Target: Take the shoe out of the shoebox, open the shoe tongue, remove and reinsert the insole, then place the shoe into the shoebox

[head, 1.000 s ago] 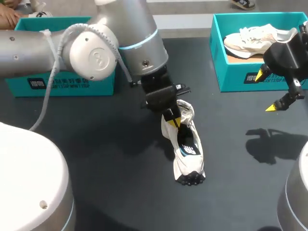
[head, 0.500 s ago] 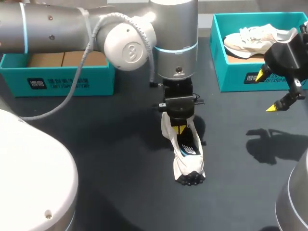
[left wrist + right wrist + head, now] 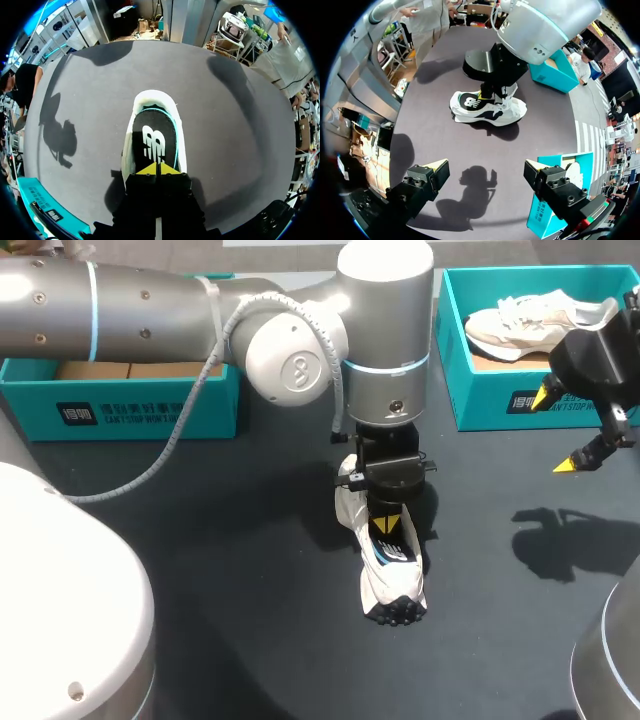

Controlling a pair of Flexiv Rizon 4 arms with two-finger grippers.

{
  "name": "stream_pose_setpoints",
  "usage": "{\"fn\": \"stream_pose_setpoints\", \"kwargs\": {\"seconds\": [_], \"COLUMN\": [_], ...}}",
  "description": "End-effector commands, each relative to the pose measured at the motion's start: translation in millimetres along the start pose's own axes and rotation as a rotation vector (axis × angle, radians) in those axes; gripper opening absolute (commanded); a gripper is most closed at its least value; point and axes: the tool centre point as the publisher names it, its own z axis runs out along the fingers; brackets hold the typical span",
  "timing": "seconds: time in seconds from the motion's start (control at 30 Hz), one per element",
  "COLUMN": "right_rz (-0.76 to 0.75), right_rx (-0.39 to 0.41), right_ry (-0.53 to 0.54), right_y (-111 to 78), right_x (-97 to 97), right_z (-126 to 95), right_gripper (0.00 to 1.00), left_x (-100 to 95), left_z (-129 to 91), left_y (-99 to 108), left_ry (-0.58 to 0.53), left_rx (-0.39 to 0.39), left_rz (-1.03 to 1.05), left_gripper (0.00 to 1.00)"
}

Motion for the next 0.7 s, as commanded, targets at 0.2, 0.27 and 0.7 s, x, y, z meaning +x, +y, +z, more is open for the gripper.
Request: {"fn": "stream_pose_setpoints", "kwargs": {"seconds": [0.2, 0.27, 0.7], "right_rz": [0.001, 0.001, 0.001], "right_rx": [0.003, 0.003, 0.003], "right_ry": [0.003, 0.003, 0.003], "right_y": [1.0, 1.0, 1.0], "right_x": [-1.5, -1.5, -1.5], "right_z": [1.0, 1.0, 1.0], "right_gripper": [1.0, 1.0, 1.0], "left_x": [-7.3, -6.8, 1.9], "left_z": [32.6, 37.9, 16.0], "left_y": [-5.4, -7.3, -27.8], "left_ry": [0.007, 0.005, -0.027], "left_rx": [0.014, 0.015, -0.048], "left_rz": [-0.023, -0.033, -0.022], "left_gripper": [0.0, 0.0, 0.0]}}
